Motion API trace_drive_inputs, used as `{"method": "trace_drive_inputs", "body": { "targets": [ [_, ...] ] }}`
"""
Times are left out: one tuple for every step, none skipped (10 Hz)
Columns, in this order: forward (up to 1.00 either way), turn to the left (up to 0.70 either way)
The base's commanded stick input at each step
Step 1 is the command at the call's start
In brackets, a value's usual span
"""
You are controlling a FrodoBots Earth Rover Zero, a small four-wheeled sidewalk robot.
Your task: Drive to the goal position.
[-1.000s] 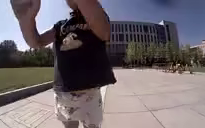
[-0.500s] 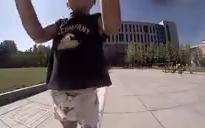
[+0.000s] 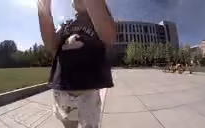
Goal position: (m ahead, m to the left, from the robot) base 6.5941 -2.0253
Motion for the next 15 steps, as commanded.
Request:
{"method": "trace_drive_inputs", "body": {
  "targets": [
    [-0.06,0.01],
    [-0.06,0.01],
    [-0.06,0.01],
    [-0.06,0.01],
    [-0.06,0.01],
    [-0.06,0.01],
    [-0.06,0.01],
    [-0.06,0.01],
    [-0.06,0.01],
    [-0.06,0.01],
    [-0.06,0.01],
    [-0.06,0.01],
    [-0.06,0.01],
    [-0.06,0.01],
    [-0.06,0.01]
  ]
}}
